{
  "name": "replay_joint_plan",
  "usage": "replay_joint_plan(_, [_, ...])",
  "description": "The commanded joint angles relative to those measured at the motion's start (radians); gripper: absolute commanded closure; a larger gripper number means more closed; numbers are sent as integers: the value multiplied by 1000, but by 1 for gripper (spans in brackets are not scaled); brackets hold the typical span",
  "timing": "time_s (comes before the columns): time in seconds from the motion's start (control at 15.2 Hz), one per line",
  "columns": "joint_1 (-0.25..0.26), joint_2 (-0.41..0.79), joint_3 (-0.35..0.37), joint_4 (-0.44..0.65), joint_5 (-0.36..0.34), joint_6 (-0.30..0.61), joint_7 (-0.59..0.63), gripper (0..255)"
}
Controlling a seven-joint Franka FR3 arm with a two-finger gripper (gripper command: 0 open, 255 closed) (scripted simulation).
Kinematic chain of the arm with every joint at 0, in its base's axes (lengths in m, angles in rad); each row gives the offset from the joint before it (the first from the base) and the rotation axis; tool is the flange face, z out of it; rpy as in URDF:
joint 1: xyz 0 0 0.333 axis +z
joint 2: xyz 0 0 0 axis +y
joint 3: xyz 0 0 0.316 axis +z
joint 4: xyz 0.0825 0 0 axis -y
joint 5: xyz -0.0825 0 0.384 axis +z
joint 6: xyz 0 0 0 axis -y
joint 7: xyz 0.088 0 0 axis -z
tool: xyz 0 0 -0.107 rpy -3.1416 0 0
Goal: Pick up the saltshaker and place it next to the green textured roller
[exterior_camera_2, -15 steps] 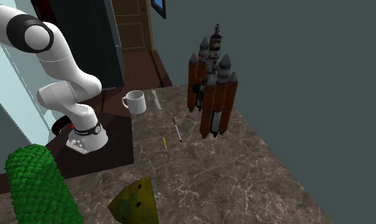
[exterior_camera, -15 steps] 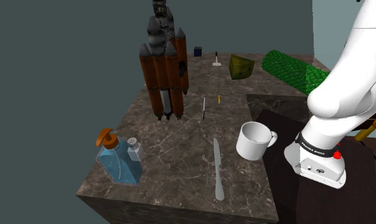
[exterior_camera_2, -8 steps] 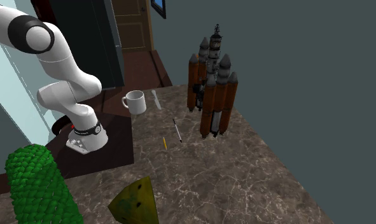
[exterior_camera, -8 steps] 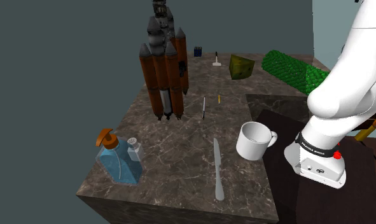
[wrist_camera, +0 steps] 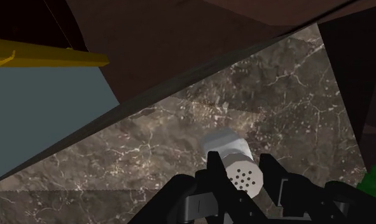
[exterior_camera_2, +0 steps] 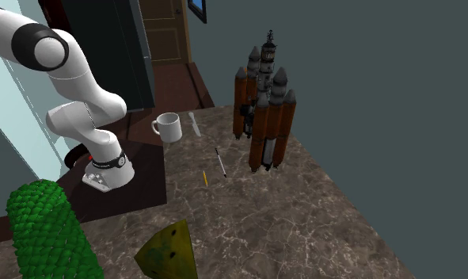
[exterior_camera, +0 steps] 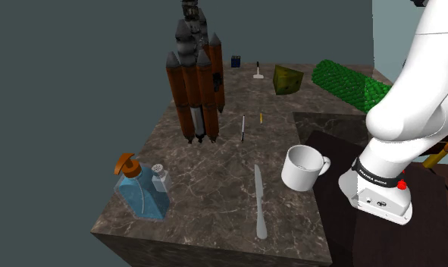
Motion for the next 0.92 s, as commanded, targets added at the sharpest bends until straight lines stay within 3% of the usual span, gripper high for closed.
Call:
replay_joint_plan(0.0, [-1,6,4,-20,7,23,-6,255])
replay_joint_plan(0.86, [-36,75,46,-97,82,138,-55,255])
